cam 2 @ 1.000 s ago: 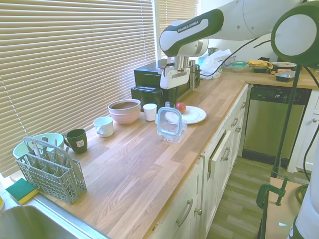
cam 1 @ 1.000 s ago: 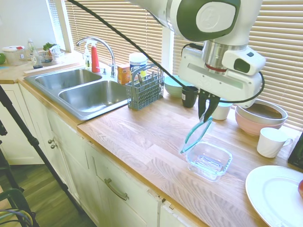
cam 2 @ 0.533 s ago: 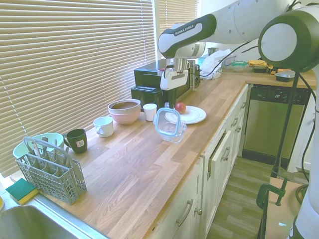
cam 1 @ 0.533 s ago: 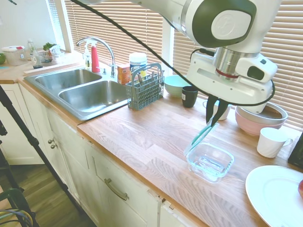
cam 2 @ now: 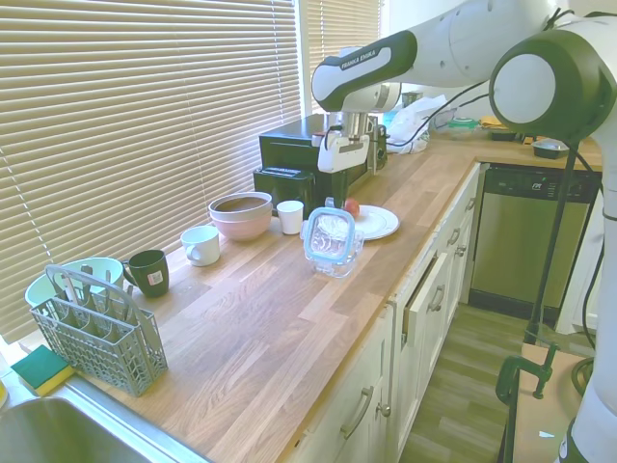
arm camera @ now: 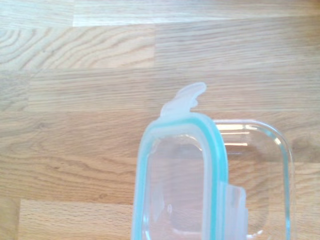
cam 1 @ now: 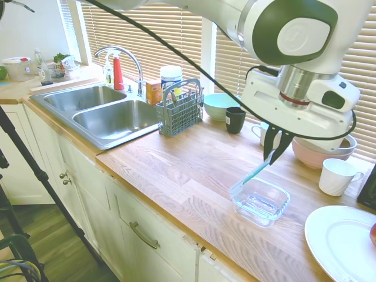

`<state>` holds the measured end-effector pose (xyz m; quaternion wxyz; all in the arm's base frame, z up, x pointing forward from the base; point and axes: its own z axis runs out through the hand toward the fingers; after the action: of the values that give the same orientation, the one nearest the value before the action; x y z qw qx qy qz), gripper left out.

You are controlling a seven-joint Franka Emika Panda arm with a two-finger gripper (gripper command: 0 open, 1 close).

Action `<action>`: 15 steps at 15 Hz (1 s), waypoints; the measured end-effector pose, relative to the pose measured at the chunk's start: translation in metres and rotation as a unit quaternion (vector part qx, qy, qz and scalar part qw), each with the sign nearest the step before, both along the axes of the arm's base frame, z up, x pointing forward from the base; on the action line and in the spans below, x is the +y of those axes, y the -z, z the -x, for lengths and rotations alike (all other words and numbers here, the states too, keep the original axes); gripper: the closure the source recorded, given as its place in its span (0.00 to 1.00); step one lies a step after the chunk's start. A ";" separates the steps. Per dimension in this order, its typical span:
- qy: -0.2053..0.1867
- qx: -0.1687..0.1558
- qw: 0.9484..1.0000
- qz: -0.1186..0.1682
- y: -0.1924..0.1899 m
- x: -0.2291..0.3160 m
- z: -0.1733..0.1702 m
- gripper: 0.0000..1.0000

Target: Cover the lid of the food container

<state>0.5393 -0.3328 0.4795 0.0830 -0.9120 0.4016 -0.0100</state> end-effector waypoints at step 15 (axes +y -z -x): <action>0.026 -0.003 0.999 -0.033 0.038 -0.050 0.021 1.00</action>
<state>0.5184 -0.3826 0.4416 0.1143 -0.8981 0.4247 -0.0015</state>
